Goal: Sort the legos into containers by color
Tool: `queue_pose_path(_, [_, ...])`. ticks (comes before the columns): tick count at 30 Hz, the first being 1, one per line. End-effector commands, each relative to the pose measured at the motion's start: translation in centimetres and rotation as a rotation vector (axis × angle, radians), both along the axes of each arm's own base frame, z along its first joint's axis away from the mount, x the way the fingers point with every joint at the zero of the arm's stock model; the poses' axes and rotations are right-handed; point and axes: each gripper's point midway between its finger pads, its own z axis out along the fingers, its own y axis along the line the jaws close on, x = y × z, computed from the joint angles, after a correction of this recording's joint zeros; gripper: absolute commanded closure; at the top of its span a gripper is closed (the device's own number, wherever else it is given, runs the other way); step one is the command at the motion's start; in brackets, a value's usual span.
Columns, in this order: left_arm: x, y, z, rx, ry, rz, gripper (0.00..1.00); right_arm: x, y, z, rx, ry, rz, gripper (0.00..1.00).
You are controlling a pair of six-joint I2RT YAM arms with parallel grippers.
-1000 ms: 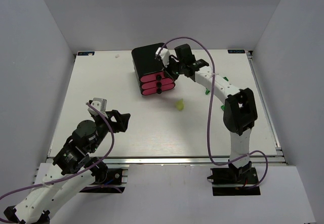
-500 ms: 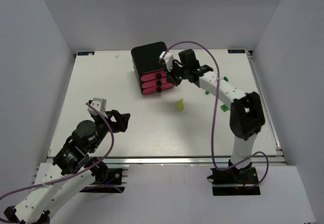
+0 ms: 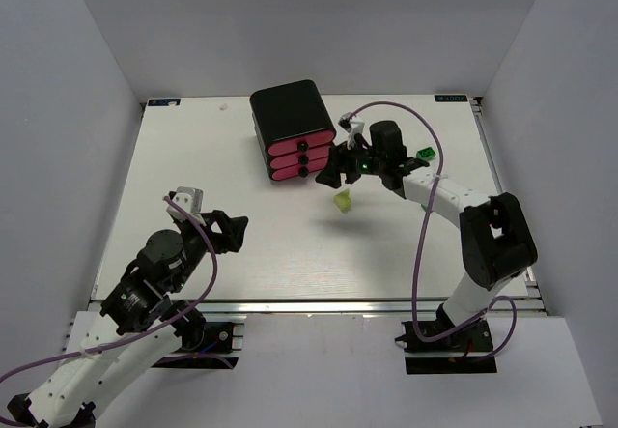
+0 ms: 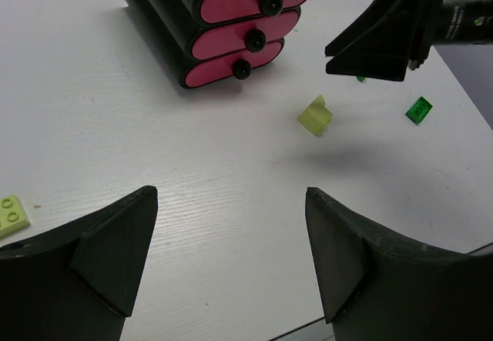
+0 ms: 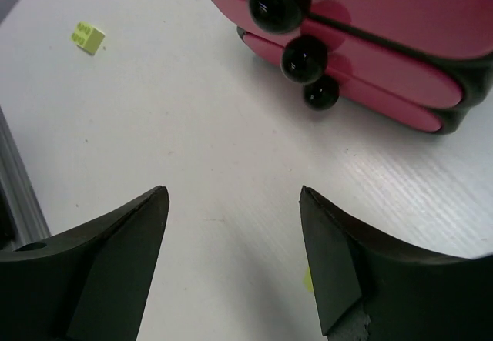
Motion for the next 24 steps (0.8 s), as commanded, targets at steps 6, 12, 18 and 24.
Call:
queue_pose_path(6, [0.0, 0.1, -0.2, 0.005, 0.006, 0.007, 0.13, 3.1, 2.6, 0.0, 0.209, 0.118, -0.144, 0.30])
queue_pose_path(12, [0.0, 0.1, -0.1, 0.003, 0.004, 0.006, 0.13, 6.4, 3.5, -2.2, 0.221, 0.237, -0.312, 0.32])
queue_pose_path(18, [-0.1, 0.1, -0.1, 0.002, 0.000, 0.001, 0.13, 7.7, 4.5, -2.9, 0.273, 0.304, -0.390, 0.32])
queue_pose_path(24, [-0.1, 0.0, 0.0, -0.001, -0.002, -0.002, 0.13, 8.5, 5.6, -3.7, 0.291, 0.345, -0.422, 0.34])
